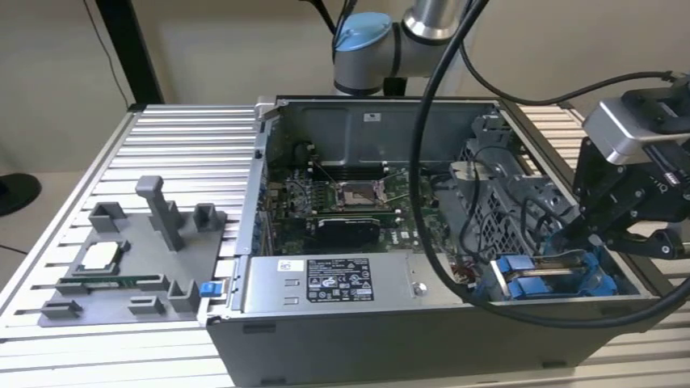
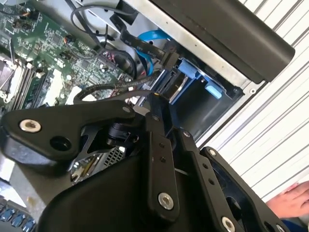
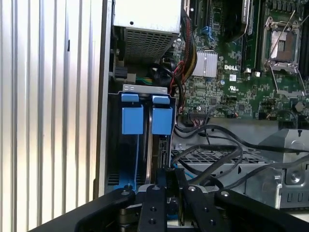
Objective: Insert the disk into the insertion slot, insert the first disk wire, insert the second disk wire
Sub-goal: 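Insert the first disk wire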
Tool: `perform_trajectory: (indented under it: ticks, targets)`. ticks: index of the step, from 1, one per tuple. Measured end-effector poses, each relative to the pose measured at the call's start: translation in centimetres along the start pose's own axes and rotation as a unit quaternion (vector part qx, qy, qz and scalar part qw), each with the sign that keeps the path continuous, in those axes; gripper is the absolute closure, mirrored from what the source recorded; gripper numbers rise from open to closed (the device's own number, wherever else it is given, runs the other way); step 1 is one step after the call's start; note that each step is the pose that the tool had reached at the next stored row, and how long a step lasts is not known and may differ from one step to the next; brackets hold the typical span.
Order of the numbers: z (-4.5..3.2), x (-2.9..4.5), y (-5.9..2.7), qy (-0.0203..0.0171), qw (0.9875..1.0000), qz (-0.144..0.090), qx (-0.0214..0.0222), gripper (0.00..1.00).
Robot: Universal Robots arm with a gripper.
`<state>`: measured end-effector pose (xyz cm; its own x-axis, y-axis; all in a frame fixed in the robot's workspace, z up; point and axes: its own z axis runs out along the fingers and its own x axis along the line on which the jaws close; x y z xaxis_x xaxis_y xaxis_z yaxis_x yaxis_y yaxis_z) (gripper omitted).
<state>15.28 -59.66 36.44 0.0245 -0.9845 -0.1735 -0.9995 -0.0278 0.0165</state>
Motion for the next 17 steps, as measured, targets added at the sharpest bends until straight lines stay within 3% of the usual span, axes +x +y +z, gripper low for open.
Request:
perform_trajectory:
  ticks: [12, 17]
  targets:
    - [0.05, 0.01, -0.04, 0.0001, 1.0000, 0.000, 0.0001, 1.00]
    - [0.27, 0.07, -0.55, 0.0000, 1.0000, 0.000, -0.0013, 1.00]
